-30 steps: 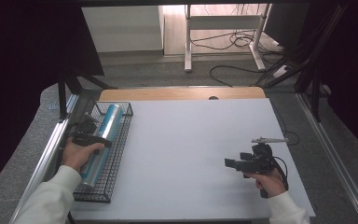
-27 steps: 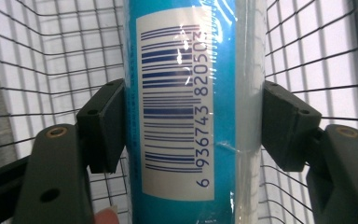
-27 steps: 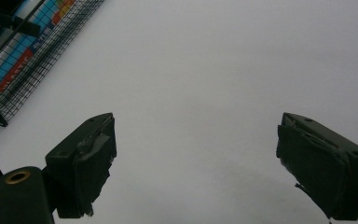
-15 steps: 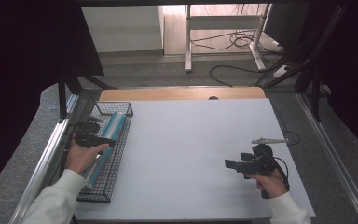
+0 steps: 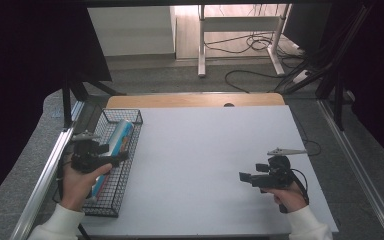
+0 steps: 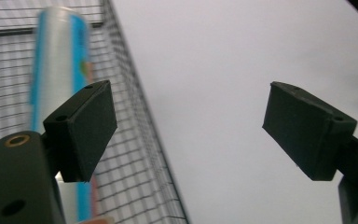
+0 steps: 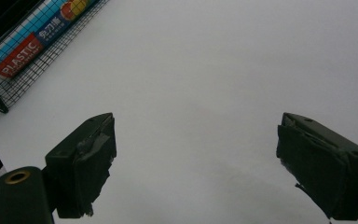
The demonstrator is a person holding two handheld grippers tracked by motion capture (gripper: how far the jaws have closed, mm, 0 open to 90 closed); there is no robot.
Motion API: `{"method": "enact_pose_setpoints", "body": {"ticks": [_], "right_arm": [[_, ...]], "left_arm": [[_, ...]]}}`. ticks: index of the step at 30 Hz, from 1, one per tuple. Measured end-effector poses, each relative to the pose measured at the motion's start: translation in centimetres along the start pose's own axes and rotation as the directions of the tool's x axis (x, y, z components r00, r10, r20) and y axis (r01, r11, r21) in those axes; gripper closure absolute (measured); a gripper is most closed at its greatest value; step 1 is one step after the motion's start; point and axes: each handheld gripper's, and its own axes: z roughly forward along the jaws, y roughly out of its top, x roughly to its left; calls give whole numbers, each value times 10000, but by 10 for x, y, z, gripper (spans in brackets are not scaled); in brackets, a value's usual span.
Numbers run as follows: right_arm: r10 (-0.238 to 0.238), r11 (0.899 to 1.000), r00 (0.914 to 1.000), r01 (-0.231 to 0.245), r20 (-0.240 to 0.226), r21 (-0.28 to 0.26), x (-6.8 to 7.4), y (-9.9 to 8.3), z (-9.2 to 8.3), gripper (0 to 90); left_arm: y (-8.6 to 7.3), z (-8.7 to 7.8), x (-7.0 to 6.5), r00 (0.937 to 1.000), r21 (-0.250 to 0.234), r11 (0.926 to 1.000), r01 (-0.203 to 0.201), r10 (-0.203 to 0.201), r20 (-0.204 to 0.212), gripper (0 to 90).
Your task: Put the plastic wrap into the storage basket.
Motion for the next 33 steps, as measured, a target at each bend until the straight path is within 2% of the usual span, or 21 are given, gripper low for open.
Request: {"method": "enact_pose_setpoints", "body": {"ticks": [4,7,11,14,18,23,29,33], "right_arm": [[-169,9999,9998,169,71,11,1,0,1,120],[-414,9983,9985,428,360,-389,3,-1,-1,121],[-693,9948,9964,727,493,-714,4,-2,-6,121],[-951,9921,9929,1004,710,-756,6,-5,-9,121],[-1206,9886,9876,1287,1004,-779,7,-11,-15,121],[-1557,9820,9786,1681,1344,-863,6,-20,-22,121],[-1613,9806,9767,1748,1413,-889,3,-22,-24,121],[-1899,9755,9700,2039,1518,-830,3,-24,-23,121]], "left_arm": [[-7,8,-17,9979,-17,9989,-467,467,456,178],[-11,13,-29,9948,-110,9979,-645,651,778,180],[-18,22,-47,9888,-148,9926,-1205,1214,870,180],[-24,30,-60,9828,-92,9863,-1649,1651,829,180],[-31,39,-73,9749,49,9796,-2011,1996,984,181],[-37,49,-80,9692,225,9757,-2179,2136,1224,181],[-36,51,-78,9694,228,9759,-2169,2126,1228,181],[-35,53,-77,9697,288,9767,-2126,2073,1290,180]]}}
